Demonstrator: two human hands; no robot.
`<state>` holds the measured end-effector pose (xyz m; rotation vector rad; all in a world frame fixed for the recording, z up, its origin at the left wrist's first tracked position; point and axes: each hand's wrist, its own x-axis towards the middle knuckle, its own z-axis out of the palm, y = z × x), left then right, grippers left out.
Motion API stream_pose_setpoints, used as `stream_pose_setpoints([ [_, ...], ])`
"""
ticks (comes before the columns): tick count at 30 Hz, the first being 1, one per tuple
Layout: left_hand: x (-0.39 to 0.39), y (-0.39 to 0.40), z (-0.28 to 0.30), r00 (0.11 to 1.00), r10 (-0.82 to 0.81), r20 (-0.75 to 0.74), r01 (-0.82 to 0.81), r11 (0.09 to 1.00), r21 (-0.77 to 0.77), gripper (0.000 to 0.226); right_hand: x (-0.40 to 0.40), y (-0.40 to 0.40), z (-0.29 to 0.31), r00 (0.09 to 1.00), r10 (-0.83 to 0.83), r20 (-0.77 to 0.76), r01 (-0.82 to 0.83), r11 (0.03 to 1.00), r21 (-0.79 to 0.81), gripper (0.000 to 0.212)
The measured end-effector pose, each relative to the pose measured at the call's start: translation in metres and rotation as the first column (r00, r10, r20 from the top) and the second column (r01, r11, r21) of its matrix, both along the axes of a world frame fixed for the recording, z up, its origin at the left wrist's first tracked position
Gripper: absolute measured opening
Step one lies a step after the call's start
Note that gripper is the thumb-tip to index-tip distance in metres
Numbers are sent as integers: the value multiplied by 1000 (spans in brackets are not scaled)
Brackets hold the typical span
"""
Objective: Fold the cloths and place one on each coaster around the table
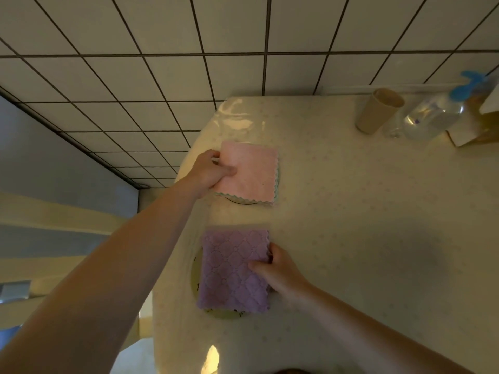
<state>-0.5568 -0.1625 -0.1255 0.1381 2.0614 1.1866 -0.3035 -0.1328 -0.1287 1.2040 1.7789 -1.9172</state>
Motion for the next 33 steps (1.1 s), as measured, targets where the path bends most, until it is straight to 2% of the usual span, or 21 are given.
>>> stream_pose_setpoints([
  [3,3,-2,0,997,3,-79,-5,1000,-30,51,2,-1,-2,1000,-17,19,18,997,-75,23],
  [6,6,-4,0,988,10,-157,-21,997,-70,53,7,-1,-2,997,75,17,-76,994,82,23],
  [10,14,-7,1,959,-4,-283,-29,993,-113,57,7,3,1,979,197,57,-204,909,362,34],
  [13,18,-12,-1,926,-11,-378,-51,987,-154,59,9,2,1,963,234,135,-270,868,418,44],
  [16,23,-16,-4,884,-50,-465,-53,977,-206,56,13,3,2,934,277,226,-354,807,472,43],
  [26,57,-63,25,890,-118,-440,6,969,-249,51,31,5,32,904,319,285,-425,749,508,33],
  [30,91,-98,39,905,-136,-404,49,974,-220,38,51,-3,44,931,247,268,-358,752,553,25],
  [33,126,-125,43,893,-203,-401,124,969,-215,34,76,-15,45,958,207,200,-286,748,599,23],
])
